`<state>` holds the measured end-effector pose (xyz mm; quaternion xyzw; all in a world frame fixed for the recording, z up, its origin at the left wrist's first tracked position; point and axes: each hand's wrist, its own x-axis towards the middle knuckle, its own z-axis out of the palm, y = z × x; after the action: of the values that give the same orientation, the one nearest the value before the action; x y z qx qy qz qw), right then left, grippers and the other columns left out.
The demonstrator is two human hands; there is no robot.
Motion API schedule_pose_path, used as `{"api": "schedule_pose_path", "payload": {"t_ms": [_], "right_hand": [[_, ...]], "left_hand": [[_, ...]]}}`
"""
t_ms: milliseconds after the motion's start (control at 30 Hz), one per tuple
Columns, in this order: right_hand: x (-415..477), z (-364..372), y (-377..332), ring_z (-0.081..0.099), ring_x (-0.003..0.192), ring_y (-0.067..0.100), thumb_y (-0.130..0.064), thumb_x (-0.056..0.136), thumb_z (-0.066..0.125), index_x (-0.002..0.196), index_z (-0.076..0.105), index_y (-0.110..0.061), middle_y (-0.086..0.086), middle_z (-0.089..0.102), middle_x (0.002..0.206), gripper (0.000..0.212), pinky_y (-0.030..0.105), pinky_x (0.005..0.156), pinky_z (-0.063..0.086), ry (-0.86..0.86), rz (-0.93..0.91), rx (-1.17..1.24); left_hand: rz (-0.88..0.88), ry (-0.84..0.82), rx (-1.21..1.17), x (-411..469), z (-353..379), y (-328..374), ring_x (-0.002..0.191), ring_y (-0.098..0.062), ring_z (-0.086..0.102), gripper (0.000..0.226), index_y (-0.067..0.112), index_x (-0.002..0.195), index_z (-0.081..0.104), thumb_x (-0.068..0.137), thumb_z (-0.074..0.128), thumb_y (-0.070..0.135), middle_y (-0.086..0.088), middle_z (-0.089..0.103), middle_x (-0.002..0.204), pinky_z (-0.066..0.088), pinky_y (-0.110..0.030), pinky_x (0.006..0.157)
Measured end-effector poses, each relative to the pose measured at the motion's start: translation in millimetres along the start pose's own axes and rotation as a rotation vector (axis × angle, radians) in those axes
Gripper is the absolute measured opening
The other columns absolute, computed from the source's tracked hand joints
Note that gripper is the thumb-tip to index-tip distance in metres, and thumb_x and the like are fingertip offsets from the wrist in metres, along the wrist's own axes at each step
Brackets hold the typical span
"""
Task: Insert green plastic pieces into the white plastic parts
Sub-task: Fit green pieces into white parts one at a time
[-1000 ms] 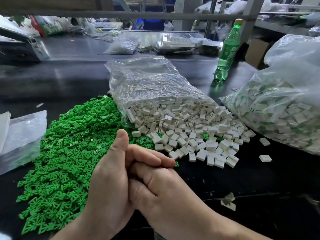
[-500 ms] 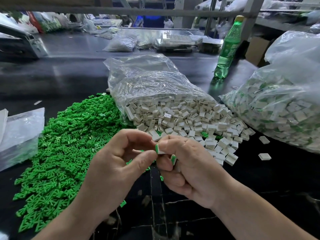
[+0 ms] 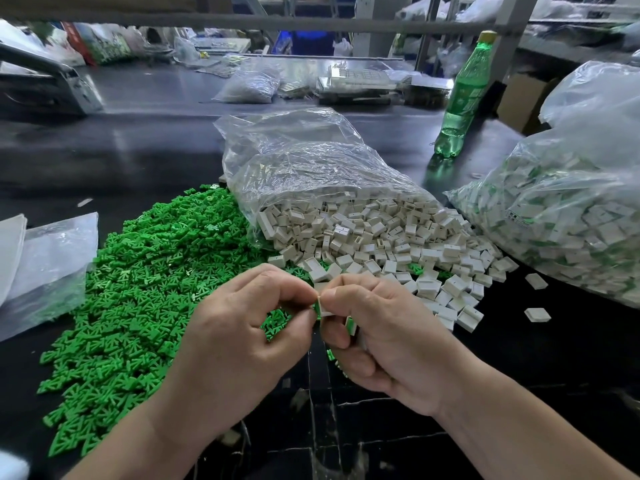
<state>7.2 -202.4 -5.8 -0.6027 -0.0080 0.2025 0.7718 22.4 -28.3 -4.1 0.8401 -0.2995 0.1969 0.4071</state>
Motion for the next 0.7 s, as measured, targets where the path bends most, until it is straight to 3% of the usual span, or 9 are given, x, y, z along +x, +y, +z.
{"api": "schedule_pose_path", "payload": {"t_ms": [233,467,700], "right_hand": [[0.6,-1.0,0.9,0.036,0.039,0.009,-0.019,0.1,0.053,0.081,0.059,-0.017,0.001,0.053,0.063,0.02,0.014,0.033,0.025,-0.003,0.038,-0.014],[1.5,-0.4,2.9,0.036,0.038,0.009,-0.021,0.1,0.054,0.068,0.063,-0.023,0.002,0.053,0.063,0.033,0.014,0.034,0.025,-0.001,0.094,-0.016],[0.5,2.5,1.4,0.036,0.037,0.009,-0.02,0.101,0.054,0.071,0.06,-0.021,0.001,0.053,0.063,0.03,0.014,0.033,0.025,0.016,0.046,-0.035]], "left_hand": [[0.038,-0.061,0.101,-0.3,-3.5,-4.1,0.083,0.0,0.062,0.021,0.018,0.091,0.073,0.082,0.06,0.032,0.016,0.067,0.089,0.047,-0.009,0.077],[0.114,-0.104,0.213,-0.8,-4.5,-6.5,0.076,-0.013,0.065,0.02,0.013,0.087,0.073,0.083,0.062,0.029,0.008,0.069,0.084,0.055,-0.035,0.067],[0.014,-0.068,0.219,0.3,-3.7,-1.2,0.066,-0.007,0.061,0.018,0.02,0.083,0.071,0.079,0.055,0.029,0.014,0.066,0.076,0.054,-0.028,0.059]]}}
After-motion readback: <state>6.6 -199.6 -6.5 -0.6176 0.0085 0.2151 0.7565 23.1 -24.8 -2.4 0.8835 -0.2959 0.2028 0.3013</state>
